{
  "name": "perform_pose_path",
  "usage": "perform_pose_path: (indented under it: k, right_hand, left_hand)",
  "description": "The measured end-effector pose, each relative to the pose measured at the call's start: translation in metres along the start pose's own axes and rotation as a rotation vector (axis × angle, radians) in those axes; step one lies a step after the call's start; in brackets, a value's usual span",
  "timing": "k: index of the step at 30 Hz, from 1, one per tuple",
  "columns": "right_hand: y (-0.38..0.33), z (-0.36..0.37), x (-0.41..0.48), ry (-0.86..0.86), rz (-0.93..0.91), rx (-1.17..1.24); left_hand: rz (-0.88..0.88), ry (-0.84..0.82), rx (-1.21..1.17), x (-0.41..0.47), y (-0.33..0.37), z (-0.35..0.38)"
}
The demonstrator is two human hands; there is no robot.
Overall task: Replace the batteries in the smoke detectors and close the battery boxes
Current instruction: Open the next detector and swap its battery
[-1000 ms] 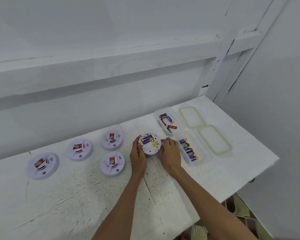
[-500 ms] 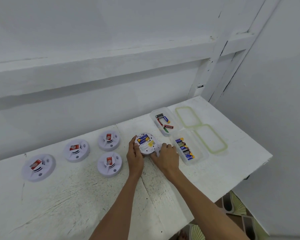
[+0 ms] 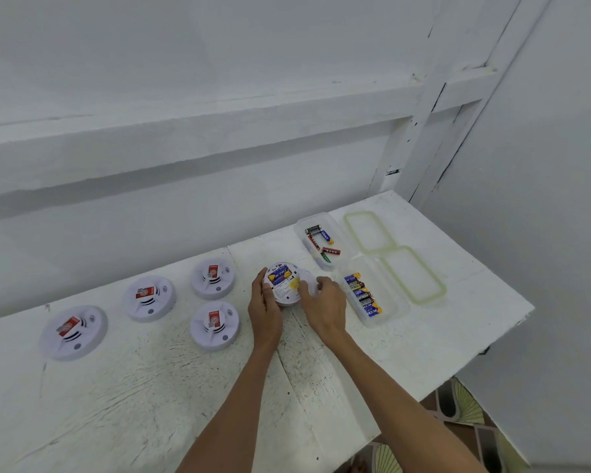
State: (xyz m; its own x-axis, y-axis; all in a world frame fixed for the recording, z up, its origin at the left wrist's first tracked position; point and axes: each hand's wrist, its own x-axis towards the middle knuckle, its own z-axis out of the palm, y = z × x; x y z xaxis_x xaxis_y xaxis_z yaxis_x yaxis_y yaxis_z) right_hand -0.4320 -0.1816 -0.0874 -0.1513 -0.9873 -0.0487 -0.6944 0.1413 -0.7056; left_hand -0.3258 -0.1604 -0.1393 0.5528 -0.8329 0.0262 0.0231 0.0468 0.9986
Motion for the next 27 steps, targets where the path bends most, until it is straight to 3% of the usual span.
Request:
perform_pose_path:
  k: [13, 21, 27]
  right_hand:
    - [-0.009, 0.011, -0.004, 0.066, -0.464, -0.193]
    - [-0.014, 0.008, -0.003, 0.041, -0.498, -0.2]
    - [-0.021, 0.003, -0.008, -0.039, -0.356, -0.158]
  left_hand:
    - [-0.006, -0.035, 0.051, -0.003, 0.007, -0.003]
    - [-0.045, -0.027, -0.046, -0.004, 0.01, -0.004]
    - [-0.075, -0.056, -0.088, -0.003, 0.008, -0.006]
